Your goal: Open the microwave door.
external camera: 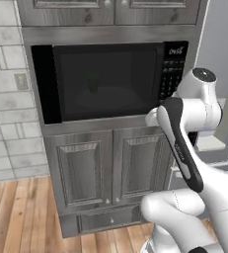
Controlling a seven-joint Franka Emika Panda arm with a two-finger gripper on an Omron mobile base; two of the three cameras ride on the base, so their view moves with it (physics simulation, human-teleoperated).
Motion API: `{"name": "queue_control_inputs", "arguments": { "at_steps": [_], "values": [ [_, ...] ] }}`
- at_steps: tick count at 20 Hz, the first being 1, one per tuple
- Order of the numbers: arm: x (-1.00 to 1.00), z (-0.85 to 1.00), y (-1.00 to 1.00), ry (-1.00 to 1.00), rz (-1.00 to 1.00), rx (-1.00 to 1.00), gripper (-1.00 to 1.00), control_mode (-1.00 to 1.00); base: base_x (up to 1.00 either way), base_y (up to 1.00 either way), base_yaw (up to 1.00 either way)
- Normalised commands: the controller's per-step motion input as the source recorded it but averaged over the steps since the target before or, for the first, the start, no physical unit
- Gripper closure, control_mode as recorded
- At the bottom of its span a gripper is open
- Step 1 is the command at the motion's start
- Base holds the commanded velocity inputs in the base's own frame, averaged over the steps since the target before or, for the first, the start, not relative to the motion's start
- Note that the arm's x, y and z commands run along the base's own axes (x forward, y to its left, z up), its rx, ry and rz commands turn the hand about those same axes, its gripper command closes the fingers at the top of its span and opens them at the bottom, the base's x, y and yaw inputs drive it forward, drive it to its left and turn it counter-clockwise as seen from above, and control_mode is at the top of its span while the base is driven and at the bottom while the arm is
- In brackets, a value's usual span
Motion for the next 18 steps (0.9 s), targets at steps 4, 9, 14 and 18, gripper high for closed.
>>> {"name": "queue_control_inputs", "arguments": {
  "at_steps": [4, 9, 14, 18],
  "values": [
    [0.00, 0.00, 0.00, 0.00, 0.00, 0.00, -1.00, 1.00, -0.06, -0.43, 0.00],
    [0.00, 0.00, 0.00, 0.00, 0.00, 0.00, -1.00, 1.00, -0.02, -0.08, 0.00],
    [-0.13, 0.00, 0.00, -0.04, 0.00, 0.00, -1.00, -1.00, 0.00, 0.00, 0.00],
    [-0.12, 0.07, 0.00, -0.13, 0.00, 0.00, -1.00, -1.00, 0.00, 0.00, 0.00]
  ]
}}
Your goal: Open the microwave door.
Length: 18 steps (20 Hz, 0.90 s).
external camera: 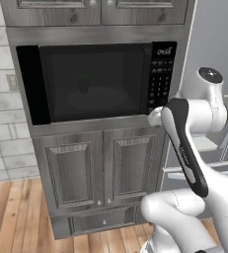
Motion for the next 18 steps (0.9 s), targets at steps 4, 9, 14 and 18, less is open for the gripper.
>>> {"name": "queue_control_inputs", "arguments": {
  "at_steps": [4, 9, 14, 18],
  "values": [
    [0.01, 0.26, -0.01, -0.31, 0.00, 0.04, -1.00, -1.00, 0.00, 0.00, 0.00],
    [0.38, 0.34, 0.00, -0.27, 0.00, 0.03, -1.00, -1.00, 0.00, 0.00, 0.00],
    [0.80, 0.16, -0.04, -0.04, -0.01, 0.06, -1.00, -1.00, 0.00, 0.00, 0.00],
    [0.78, 0.22, -0.16, 0.00, -0.04, 0.11, -1.00, -1.00, 0.00, 0.00, 0.00]
  ]
}}
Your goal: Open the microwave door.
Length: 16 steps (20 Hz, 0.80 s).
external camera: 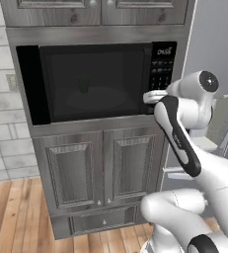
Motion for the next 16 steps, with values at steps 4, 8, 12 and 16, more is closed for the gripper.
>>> {"name": "queue_control_inputs", "arguments": {
  "at_steps": [4, 8, 12, 16],
  "values": [
    [0.76, 0.12, 0.00, 0.00, -0.05, 0.05, -1.00, -1.00, 0.00, 0.00, 0.00],
    [0.58, 0.00, -0.01, 0.00, 0.00, 0.00, -1.00, -1.00, 0.00, 0.00, 0.00],
    [0.42, 0.00, -0.23, -0.03, -0.01, 0.00, -1.00, -1.00, 0.00, 0.00, 0.00],
    [0.46, -0.09, -0.14, -0.08, 0.00, 0.00, -1.00, -1.00, 0.00, 0.00, 0.00]
  ]
}}
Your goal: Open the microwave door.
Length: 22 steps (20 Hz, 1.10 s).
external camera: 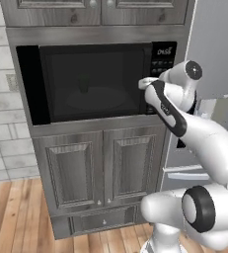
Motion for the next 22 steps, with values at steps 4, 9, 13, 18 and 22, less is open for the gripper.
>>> {"name": "queue_control_inputs", "arguments": {
  "at_steps": [4, 9, 13, 18, 22],
  "values": [
    [0.49, -0.13, -0.05, -0.11, 0.00, 0.00, -1.00, -1.00, 0.00, 0.00, 0.00],
    [0.60, -0.08, 0.00, -0.01, 0.00, 0.00, -1.00, -1.00, 0.00, 0.00, 0.00],
    [0.61, 0.00, 0.00, 0.00, 0.00, 0.00, -1.00, -1.00, 0.00, 0.00, 0.00],
    [0.57, 0.00, 0.00, 0.00, 0.00, 0.00, -1.00, -1.00, 0.00, 0.00, 0.00],
    [0.44, -0.01, 0.00, 0.00, 0.00, 0.00, -1.00, -1.00, 0.00, 0.00, 0.00]
  ]
}}
